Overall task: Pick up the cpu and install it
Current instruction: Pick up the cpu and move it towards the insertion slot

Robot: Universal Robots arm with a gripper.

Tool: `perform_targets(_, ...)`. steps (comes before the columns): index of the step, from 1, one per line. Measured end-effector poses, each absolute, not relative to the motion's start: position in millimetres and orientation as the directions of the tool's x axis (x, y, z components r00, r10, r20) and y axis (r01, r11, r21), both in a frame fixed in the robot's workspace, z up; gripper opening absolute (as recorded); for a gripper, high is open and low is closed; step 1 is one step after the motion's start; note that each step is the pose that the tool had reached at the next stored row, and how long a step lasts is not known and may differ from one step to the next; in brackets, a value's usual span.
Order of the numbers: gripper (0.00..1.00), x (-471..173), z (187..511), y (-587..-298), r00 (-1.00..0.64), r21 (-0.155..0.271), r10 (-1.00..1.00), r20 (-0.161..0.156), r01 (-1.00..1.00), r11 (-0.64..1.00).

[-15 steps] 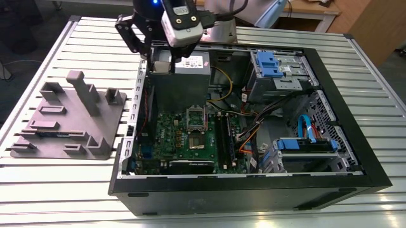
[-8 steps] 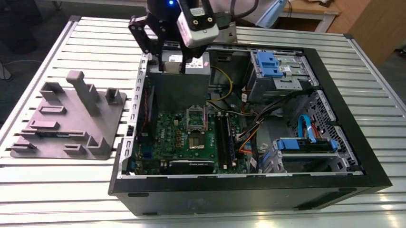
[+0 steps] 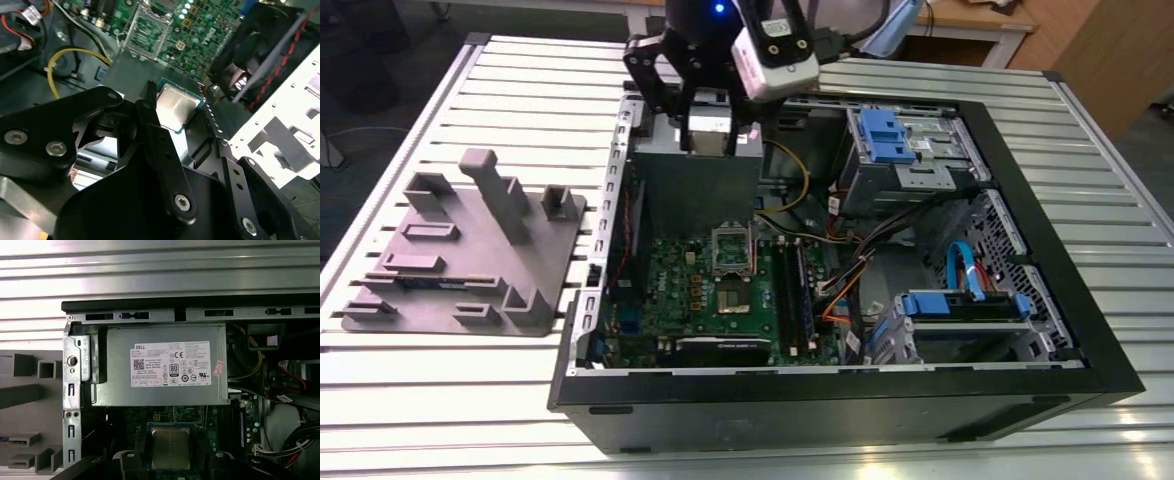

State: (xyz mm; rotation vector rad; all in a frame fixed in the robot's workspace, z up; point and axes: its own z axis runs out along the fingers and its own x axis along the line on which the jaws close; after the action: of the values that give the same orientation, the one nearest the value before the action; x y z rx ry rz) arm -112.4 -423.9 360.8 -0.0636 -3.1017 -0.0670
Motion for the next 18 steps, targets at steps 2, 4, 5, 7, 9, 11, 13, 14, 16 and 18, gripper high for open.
perform_targets(2, 0.47, -105.2, 360.8, -423.9, -0.998, 0.042, 0.04, 0.039, 0.042, 0.998)
perform_targets(4, 0.47, -98.5, 360.8, -423.9, -0.998, 0.042, 0.04, 0.039, 0.042, 0.998)
perform_targets(5, 0.47, -95.0, 360.7, -423.9, -0.998, 0.042, 0.04, 0.039, 0.042, 0.998)
perform_targets(7, 0.47, -88.9, 360.7, -424.0, -0.998, 0.042, 0.04, 0.039, 0.042, 0.998)
perform_targets(9, 0.47, -85.2, 360.7, -424.0, -0.998, 0.042, 0.04, 0.039, 0.041, 0.998)
perform_targets(11, 0.47, -84.2, 360.7, -424.0, -0.998, 0.042, 0.039, 0.039, 0.041, 0.998)
perform_targets(13, 0.47, -84.2, 360.6, -424.0, -0.998, 0.043, 0.039, 0.039, 0.041, 0.998)
perform_targets(14, 0.47, -84.1, 360.7, -423.9, -0.999, 0.045, 0.039, 0.038, 0.041, 0.998)
perform_targets(16, 0.47, -84.1, 360.7, -423.9, -0.999, 0.048, 0.038, 0.032, 0.04, 0.998)
perform_targets(18, 0.47, -84.1, 360.4, -424.6, -0.999, 0.049, 0.037, 0.027, 0.038, 0.998)
